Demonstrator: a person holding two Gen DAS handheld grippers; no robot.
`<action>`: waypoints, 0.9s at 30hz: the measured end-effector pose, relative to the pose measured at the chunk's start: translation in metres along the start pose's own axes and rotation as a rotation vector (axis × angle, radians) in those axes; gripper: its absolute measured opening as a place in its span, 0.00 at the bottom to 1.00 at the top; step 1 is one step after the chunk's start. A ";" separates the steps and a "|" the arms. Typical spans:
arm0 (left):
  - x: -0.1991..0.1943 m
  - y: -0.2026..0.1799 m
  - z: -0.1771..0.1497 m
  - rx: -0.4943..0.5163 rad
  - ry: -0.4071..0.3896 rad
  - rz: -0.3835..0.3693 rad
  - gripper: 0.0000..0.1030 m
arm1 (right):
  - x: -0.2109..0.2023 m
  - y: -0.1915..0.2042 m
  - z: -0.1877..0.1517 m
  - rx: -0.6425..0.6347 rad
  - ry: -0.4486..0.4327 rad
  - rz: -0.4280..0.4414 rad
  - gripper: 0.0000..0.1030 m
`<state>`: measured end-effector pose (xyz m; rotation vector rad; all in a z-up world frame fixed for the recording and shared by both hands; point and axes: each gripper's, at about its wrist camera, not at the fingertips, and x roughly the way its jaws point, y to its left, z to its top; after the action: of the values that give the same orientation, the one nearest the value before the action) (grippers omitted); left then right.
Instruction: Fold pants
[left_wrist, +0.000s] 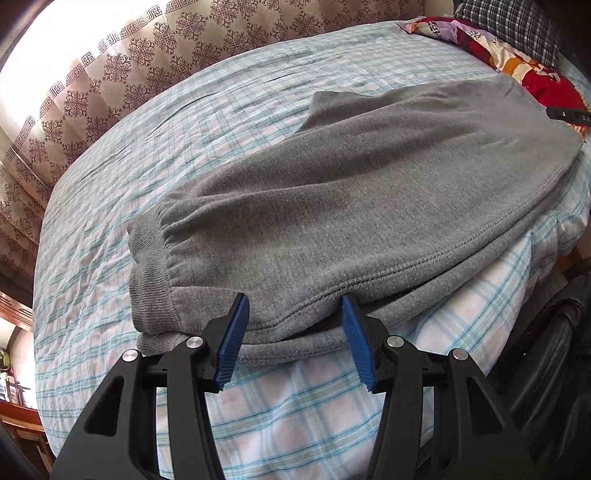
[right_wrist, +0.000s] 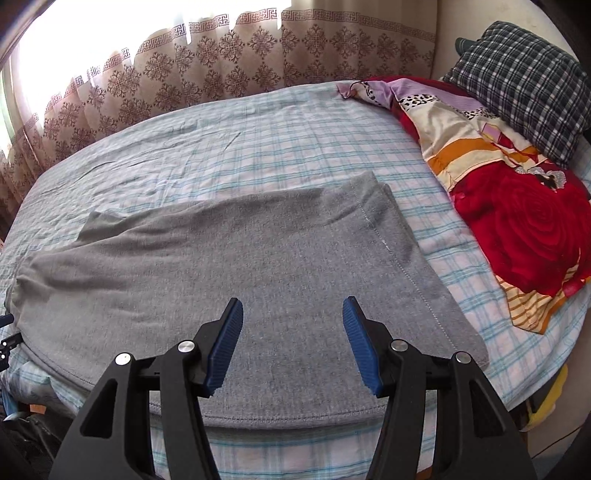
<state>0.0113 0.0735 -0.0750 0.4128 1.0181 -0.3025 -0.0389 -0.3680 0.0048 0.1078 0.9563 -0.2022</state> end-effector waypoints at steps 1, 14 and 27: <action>0.001 -0.001 0.001 0.005 0.005 -0.004 0.48 | 0.005 0.002 -0.002 -0.006 0.018 0.006 0.55; -0.007 0.027 -0.024 -0.093 0.083 -0.139 0.01 | 0.038 -0.014 -0.026 -0.056 0.194 -0.111 0.59; -0.022 0.037 0.027 -0.236 -0.098 -0.227 0.73 | 0.044 0.023 0.026 -0.101 0.088 -0.030 0.59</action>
<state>0.0365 0.0949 -0.0368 0.0679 0.9919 -0.3967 0.0113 -0.3552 -0.0163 0.0098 1.0544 -0.1780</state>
